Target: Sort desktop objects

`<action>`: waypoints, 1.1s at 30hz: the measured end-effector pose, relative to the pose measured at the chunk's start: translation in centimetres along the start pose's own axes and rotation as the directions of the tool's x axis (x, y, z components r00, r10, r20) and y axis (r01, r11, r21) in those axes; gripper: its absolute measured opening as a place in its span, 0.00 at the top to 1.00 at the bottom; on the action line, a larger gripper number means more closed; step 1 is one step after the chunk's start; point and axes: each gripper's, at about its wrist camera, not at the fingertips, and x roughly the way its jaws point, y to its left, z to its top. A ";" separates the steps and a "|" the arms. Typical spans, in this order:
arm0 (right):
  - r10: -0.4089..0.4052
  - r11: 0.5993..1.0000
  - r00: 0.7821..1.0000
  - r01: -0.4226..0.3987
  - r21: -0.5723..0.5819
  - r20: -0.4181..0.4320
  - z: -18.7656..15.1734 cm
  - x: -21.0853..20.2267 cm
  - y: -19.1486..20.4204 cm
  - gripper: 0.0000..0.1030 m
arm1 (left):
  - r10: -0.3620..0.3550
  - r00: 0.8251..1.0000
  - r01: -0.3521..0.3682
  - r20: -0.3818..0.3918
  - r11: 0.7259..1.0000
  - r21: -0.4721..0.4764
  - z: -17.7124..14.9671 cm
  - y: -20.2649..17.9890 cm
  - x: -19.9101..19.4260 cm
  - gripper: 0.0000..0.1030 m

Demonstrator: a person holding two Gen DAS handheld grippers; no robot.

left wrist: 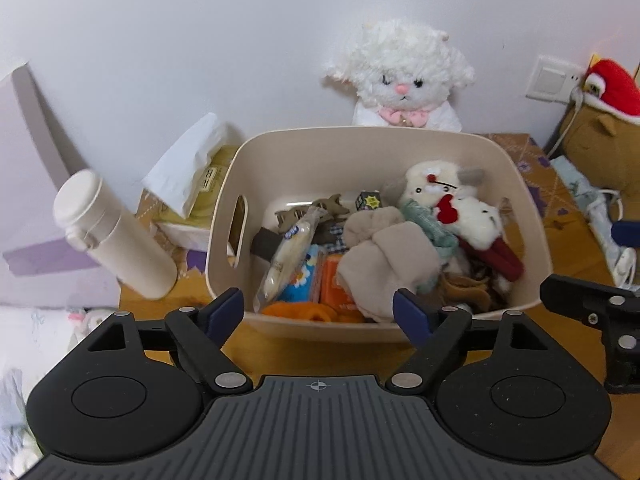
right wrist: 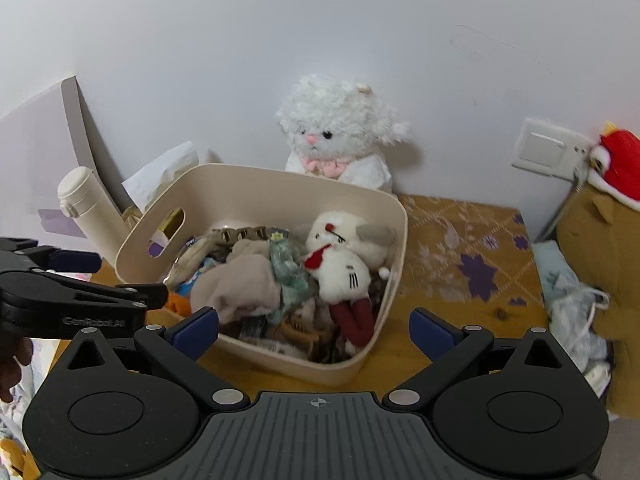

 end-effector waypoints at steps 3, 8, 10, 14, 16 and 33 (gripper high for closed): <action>-0.015 1.000 1.000 0.015 -0.016 0.018 -1.0 -1.5 -0.4 0.00 | -0.005 1.000 0.006 0.012 1.000 -0.007 -0.9 -0.2 -1.6 0.19; -0.006 0.999 1.000 0.007 -0.041 0.022 -2.6 -3.8 -1.0 0.00 | 0.014 0.999 -0.014 0.039 1.000 0.006 -2.8 -0.9 -4.1 0.19; -0.003 0.999 1.000 0.004 -0.040 0.027 -3.3 -4.8 -1.3 0.00 | 0.015 0.999 -0.016 0.049 1.000 0.016 -3.5 -1.3 -5.1 0.19; 0.006 0.999 0.999 -0.004 -0.033 0.042 -4.7 -7.1 -1.8 0.00 | 0.012 0.998 -0.014 0.067 1.000 0.025 -5.0 -2.2 -7.1 0.19; 0.004 1.000 0.999 -0.003 -0.027 0.045 -5.4 -8.1 -1.9 0.00 | -0.003 0.998 0.001 0.068 1.000 0.031 -5.7 -2.6 -8.1 0.19; -0.015 0.993 0.999 0.011 0.118 0.028 -11.6 -15.6 -4.0 0.00 | 0.032 0.990 -0.034 0.136 0.999 0.012 -12.4 -6.2 -17.0 0.19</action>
